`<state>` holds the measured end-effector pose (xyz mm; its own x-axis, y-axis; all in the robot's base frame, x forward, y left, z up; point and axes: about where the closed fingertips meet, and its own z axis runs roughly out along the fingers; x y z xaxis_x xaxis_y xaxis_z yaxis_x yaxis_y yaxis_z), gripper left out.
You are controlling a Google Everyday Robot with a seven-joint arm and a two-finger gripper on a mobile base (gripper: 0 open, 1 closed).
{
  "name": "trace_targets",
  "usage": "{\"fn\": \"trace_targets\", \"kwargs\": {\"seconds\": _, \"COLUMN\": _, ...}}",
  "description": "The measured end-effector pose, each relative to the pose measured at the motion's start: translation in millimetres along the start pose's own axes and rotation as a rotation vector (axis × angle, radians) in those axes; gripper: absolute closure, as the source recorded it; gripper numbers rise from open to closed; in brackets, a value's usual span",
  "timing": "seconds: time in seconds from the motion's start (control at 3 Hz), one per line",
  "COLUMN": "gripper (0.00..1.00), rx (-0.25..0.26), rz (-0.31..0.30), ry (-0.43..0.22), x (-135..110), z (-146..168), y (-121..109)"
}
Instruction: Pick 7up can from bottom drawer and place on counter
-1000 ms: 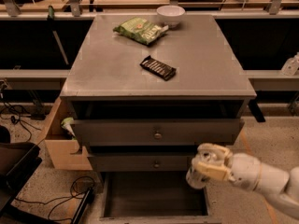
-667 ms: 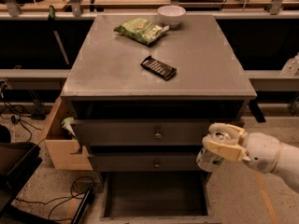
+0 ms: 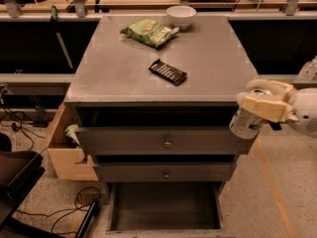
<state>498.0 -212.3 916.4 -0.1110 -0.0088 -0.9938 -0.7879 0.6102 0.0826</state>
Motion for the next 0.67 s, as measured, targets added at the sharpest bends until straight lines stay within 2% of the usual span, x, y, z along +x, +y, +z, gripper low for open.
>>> {"fn": "trace_targets", "kwargs": {"seconds": 0.33, "gripper": 1.00, "rx": 0.072, "rz": -0.105, "ry": -0.057, "x": -52.6, "z": -5.0, "y": -5.3}}
{"fn": "trace_targets", "kwargs": {"seconds": 0.67, "gripper": 1.00, "rx": 0.072, "rz": -0.105, "ry": -0.057, "x": -52.7, "z": -4.9, "y": -5.2}}
